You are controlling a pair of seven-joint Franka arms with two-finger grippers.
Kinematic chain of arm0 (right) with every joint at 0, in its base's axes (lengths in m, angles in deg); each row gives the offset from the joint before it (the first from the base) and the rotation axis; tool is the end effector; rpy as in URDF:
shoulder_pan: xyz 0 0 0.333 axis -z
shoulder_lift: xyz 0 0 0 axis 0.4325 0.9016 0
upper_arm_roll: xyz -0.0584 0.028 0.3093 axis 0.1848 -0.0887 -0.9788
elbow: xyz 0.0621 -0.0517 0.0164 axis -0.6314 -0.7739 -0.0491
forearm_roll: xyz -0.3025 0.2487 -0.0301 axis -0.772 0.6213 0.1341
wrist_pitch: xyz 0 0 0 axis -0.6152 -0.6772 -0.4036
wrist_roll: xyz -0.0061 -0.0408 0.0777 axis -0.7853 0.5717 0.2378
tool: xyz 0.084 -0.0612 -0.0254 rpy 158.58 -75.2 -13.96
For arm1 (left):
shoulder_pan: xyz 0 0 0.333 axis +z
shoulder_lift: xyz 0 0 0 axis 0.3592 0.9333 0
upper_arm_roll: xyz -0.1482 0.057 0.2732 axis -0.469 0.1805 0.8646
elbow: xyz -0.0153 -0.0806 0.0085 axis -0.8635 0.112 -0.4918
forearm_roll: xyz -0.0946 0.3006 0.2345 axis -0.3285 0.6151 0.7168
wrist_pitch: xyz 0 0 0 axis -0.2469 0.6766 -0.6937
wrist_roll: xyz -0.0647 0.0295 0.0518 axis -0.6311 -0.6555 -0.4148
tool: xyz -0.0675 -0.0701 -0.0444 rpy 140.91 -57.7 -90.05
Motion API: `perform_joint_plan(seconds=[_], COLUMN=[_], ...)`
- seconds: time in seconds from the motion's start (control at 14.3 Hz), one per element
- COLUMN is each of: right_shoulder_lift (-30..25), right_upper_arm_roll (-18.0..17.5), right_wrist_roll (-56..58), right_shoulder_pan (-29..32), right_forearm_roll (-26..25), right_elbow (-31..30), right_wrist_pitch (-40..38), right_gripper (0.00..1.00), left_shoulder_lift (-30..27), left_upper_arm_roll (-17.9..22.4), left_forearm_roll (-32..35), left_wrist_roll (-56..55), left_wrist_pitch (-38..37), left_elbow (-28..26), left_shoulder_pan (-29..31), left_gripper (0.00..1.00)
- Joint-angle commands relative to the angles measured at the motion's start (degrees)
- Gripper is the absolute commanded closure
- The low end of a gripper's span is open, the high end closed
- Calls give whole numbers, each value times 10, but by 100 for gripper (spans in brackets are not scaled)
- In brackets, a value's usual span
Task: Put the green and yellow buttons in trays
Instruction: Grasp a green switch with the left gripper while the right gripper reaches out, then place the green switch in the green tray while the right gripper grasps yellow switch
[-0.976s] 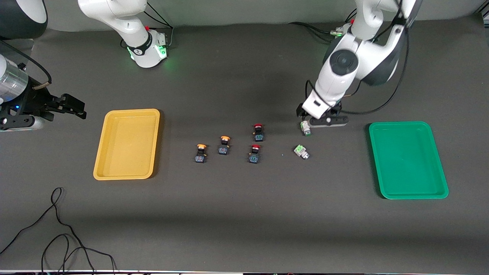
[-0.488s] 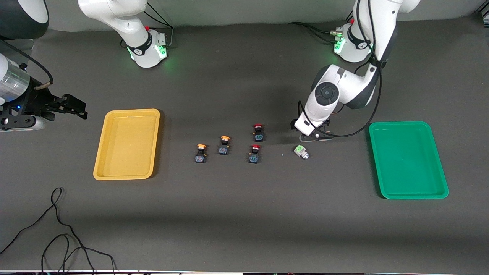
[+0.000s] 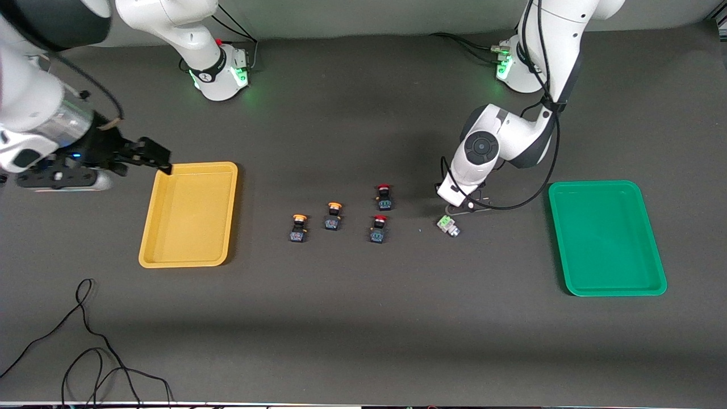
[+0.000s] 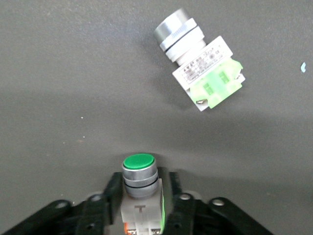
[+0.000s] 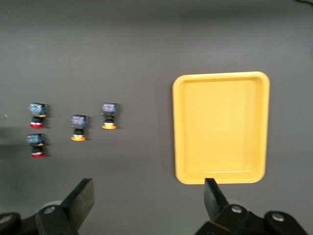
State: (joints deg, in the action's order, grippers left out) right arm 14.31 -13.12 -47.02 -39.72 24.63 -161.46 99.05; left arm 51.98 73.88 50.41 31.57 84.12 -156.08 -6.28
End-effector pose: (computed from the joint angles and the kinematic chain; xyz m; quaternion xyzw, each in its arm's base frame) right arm 0.5538 0.1378 0.5984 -0.9990 0.0329 0.0139 0.0270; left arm 0.4545 -0.2807 0.1894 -0.9957 -0.0777 0.0485 0.0146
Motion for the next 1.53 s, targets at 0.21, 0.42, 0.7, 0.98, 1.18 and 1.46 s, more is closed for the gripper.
perform_joint_plan(seconds=[0.21, 0.42, 0.7, 0.98, 1.18, 1.46], right_shoulder_lift=[97, 146, 189, 251, 296, 350], right_upper_arm_roll=[1, 1, 1, 2, 2, 2], right_wrist_roll=[-156, -164, -167, -168, -168, -160], right_shoulder_pan=[-100, -117, -116, -115, -114, -117], right_forearm_roll=[5, 6, 7, 17, 41, 40], right_elbow=[-6, -30, -83, -83, -82, -79], right_wrist_pitch=[100, 170, 267, 303, 342, 391], right_gripper=[0, 0, 0, 0, 0, 0], left_shoulder_lift=[-64, -127, -163, -158, -143, -90], left_upper_arm_roll=[4, 4, 8, 12, 11, 11], left_forearm_roll=[-6, -18, -80, -41, 7, 38], left_wrist_roll=[-53, -13, 158, 316, 437, 480], left_wrist_pitch=[-52, -209, -431, -448, -423, -305], left_elbow=[19, 88, 232, 250, 246, 205], left_shoulder_pan=[1, 37, 155, 277, 360, 388], left_gripper=[98, 100, 100, 100, 100, 100])
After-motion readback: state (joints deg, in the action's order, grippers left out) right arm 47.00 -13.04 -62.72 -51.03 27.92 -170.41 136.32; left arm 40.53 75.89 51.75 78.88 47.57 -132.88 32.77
